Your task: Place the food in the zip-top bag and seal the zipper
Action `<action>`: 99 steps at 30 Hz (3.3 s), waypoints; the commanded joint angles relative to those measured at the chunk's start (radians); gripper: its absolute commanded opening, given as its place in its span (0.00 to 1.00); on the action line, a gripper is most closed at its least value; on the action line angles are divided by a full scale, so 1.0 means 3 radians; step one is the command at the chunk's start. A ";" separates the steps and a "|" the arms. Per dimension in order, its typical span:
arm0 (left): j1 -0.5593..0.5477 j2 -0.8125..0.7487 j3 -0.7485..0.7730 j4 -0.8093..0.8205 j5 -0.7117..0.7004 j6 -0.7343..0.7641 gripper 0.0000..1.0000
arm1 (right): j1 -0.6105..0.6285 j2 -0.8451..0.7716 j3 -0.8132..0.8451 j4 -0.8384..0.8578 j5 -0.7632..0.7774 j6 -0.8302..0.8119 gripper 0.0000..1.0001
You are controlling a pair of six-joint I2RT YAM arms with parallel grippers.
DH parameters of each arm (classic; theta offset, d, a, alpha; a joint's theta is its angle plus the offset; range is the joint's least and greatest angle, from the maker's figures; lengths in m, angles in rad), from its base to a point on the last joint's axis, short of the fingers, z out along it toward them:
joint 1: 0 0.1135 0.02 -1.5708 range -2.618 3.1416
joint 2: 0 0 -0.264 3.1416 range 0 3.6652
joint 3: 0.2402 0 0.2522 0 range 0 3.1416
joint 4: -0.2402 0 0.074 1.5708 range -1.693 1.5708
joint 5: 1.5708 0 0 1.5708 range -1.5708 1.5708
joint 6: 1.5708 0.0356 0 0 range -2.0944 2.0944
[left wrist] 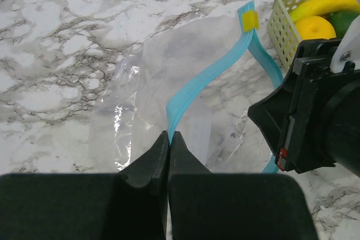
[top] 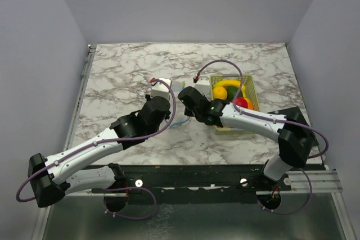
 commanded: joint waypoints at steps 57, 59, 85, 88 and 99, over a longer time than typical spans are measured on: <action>0.0035 0.0211 0.0053 -0.0050 -0.0065 0.0085 0.00 | 0.0003 -0.0817 -0.0035 -0.0308 0.0162 -0.0666 0.68; 0.0036 0.0221 0.0053 -0.0051 -0.0057 0.0086 0.00 | -0.0020 -0.0928 -0.0087 -0.0426 0.0279 -0.0681 0.70; 0.0046 0.0240 0.0047 -0.0049 -0.0024 0.0100 0.00 | -0.1568 -0.1410 -0.0923 -0.0534 -0.0347 -0.1097 1.00; 0.0046 0.0247 0.0047 -0.0047 -0.0021 0.0100 0.00 | -0.1705 -0.1352 -0.1008 -0.0455 -0.0403 -0.1118 1.00; 0.0045 0.0267 0.0052 -0.0050 -0.0014 0.0102 0.00 | -0.2018 -0.1083 -0.1074 -0.0173 -0.0721 -0.1183 1.00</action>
